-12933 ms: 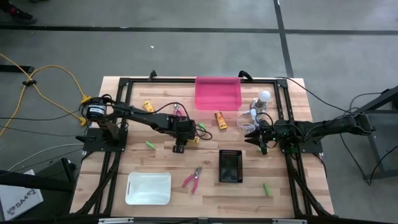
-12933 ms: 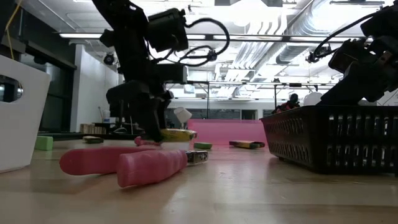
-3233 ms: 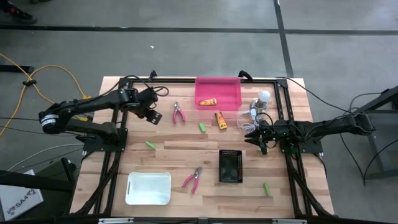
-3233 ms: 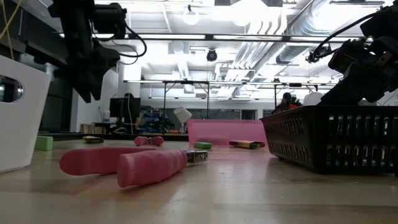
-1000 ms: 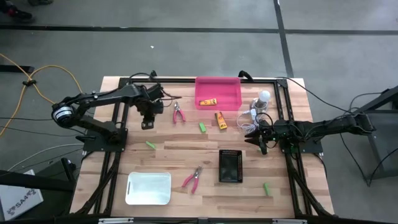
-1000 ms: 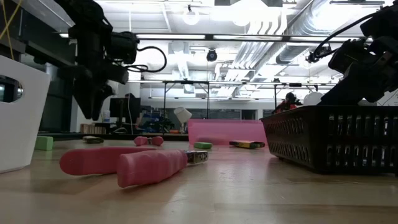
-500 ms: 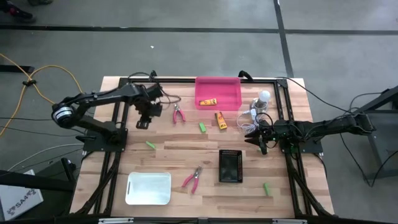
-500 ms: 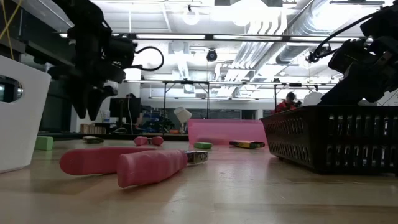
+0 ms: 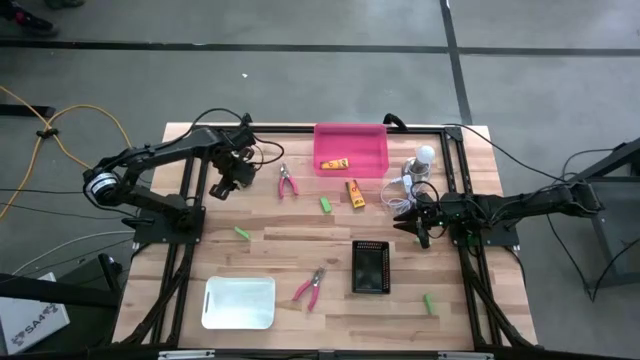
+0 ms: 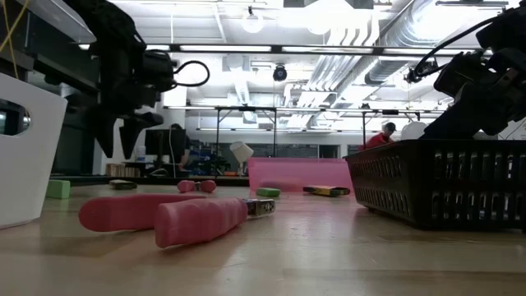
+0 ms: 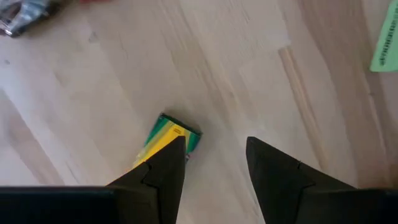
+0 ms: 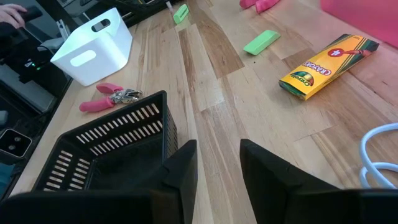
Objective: Pick & Place School Supplies
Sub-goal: Put the yellow crayon box into the pink bin
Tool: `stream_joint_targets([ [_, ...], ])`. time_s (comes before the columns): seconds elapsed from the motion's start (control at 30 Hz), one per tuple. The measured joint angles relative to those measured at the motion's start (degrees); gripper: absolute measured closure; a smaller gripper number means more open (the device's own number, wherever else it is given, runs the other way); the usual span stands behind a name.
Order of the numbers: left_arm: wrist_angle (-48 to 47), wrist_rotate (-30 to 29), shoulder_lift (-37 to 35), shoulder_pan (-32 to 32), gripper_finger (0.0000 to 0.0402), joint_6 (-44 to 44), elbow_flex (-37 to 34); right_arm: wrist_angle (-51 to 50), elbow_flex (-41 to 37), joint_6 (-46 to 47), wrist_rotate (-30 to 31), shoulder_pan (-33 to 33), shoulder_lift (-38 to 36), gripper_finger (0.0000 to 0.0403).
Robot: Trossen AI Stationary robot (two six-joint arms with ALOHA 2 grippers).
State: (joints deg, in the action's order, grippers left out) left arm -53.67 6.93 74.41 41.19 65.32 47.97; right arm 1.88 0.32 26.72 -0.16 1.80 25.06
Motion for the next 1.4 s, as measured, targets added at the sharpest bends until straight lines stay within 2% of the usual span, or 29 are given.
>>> stream_joint_targets([
  [0.23,1.21,0.99,2.58,-0.04,0.0238,2.82,0.0,0.01,0.0,0.0,-0.01,0.01,0.0,0.0292],
  [0.5,1.23,1.22,6.19,0.64,0.0235,1.26,-0.02,-0.01,0.0,0.0,-0.01,0.02,0.01,0.0292],
  [0.9,2.36,1.21,6.72,3.62,0.0171,0.5,-0.02,0.01,0.0,0.0,0.0,0.02,0.0,0.0292],
  [1.17,5.79,1.45,6.72,2.75,0.0167,1.77,-0.02,0.0,0.0,0.0,0.0,0.01,0.01,0.0292],
  [1.4,5.77,-2.77,6.72,2.75,0.0167,6.36,-0.02,-0.01,0.0,0.01,0.0,0.0,0.01,0.0292],
])
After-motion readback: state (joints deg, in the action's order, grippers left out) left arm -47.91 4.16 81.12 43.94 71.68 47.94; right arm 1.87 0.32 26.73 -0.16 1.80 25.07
